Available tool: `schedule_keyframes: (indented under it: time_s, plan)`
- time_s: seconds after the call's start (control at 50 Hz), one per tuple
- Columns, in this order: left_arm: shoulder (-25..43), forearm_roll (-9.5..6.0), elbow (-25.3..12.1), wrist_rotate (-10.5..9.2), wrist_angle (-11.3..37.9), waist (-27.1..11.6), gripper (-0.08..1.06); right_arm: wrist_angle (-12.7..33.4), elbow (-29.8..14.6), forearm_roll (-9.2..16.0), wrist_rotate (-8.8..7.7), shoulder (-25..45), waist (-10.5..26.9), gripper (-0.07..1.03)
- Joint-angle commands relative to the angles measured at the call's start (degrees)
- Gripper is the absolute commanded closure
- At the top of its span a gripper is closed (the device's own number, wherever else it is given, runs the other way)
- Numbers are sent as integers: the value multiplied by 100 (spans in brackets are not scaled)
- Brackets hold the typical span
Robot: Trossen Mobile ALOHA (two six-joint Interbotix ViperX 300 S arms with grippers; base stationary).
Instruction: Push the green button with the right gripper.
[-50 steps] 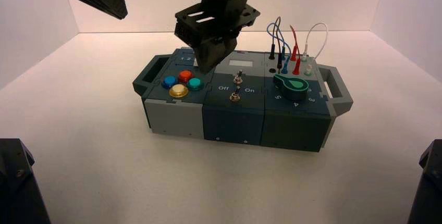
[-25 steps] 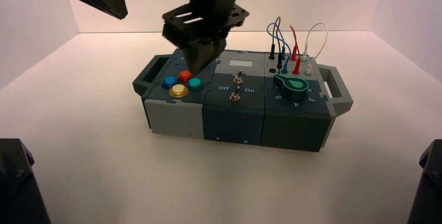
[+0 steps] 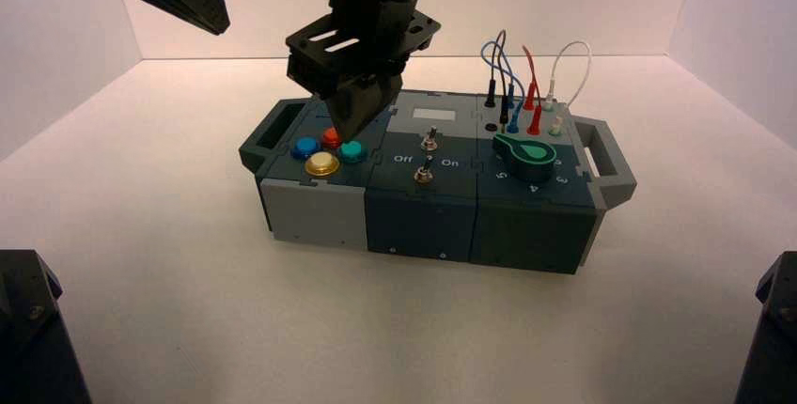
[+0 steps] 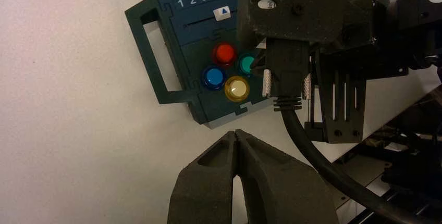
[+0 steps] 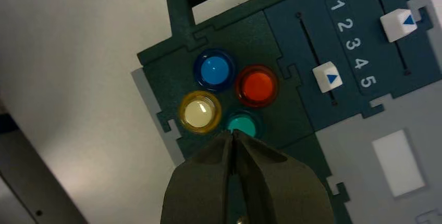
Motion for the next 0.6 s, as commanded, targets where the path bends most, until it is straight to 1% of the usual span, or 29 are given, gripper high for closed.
schedule_keyframes:
  time_s: [0.02, 0.28, 0.6]
  plan:
    - [-44, -9, -123, 44, 0, -18, 101, 35, -202, -79, 26, -88, 18, 98]
    - [-114, -9, -123, 53, 62, -18, 101, 53, -220, -185, 26, 105, 18, 98]
    - [-185, 0, -123, 97, 88, -18, 101, 53, -211, -185, 26, 360, 18, 98]
